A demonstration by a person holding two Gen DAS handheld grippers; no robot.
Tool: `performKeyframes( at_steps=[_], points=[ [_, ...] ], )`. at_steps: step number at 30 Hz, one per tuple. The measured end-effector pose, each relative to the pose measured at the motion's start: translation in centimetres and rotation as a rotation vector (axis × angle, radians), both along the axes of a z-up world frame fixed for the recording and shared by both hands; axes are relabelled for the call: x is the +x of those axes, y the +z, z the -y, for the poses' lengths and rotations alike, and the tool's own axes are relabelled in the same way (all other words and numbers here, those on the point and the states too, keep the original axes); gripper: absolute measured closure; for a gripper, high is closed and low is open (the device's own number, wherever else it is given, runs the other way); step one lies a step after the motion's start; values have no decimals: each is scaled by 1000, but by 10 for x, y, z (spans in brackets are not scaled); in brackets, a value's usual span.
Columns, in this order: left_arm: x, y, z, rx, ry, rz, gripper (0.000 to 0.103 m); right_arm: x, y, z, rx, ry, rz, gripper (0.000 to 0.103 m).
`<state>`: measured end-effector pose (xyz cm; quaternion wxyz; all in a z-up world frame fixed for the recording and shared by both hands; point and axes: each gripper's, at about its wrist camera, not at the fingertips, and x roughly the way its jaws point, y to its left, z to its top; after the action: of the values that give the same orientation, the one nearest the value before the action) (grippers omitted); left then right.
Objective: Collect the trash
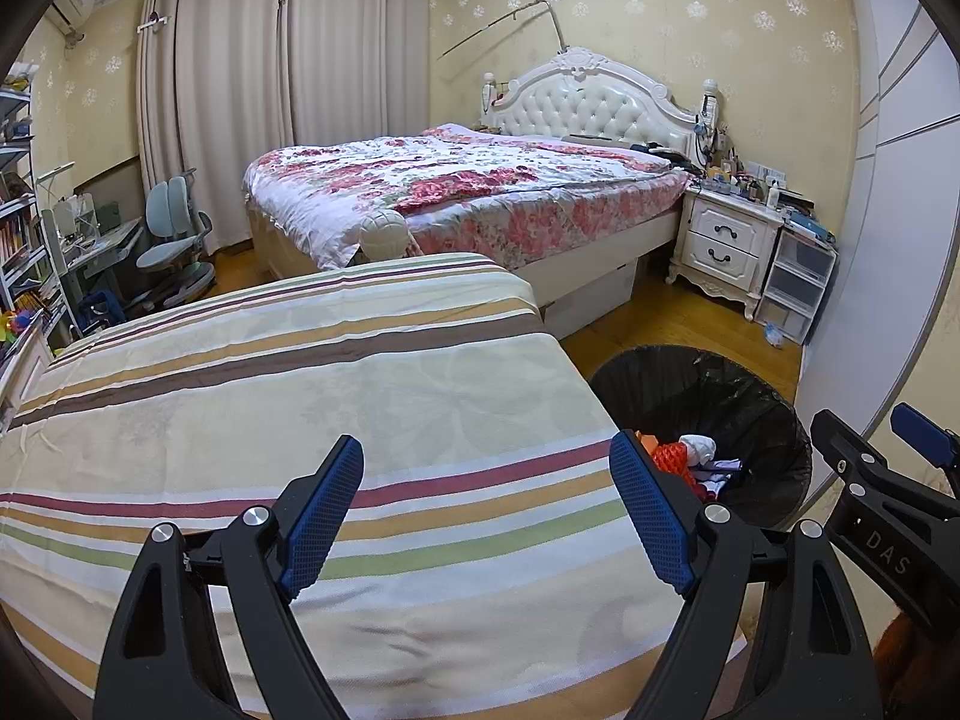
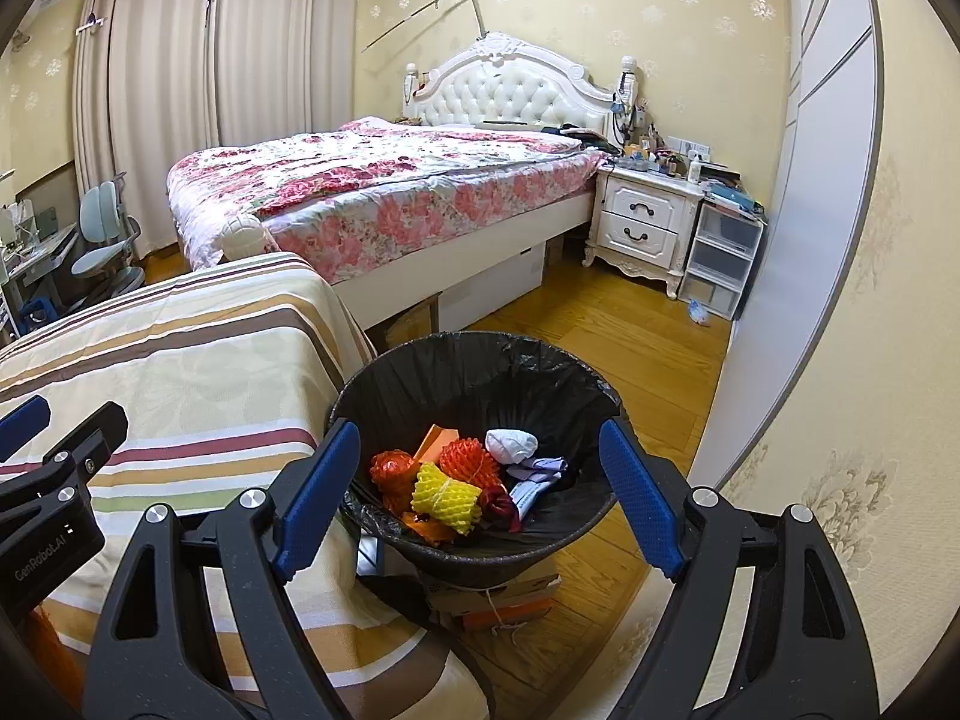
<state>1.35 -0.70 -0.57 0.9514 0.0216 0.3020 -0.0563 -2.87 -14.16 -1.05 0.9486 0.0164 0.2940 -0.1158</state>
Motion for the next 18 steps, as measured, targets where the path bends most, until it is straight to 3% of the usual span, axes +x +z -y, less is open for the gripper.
performKeyframes(
  at_steps=[18],
  points=[
    [-1, 0, 0, 0, 1, 1, 21, 0, 0, 1, 0, 0, -1, 23]
  ],
)
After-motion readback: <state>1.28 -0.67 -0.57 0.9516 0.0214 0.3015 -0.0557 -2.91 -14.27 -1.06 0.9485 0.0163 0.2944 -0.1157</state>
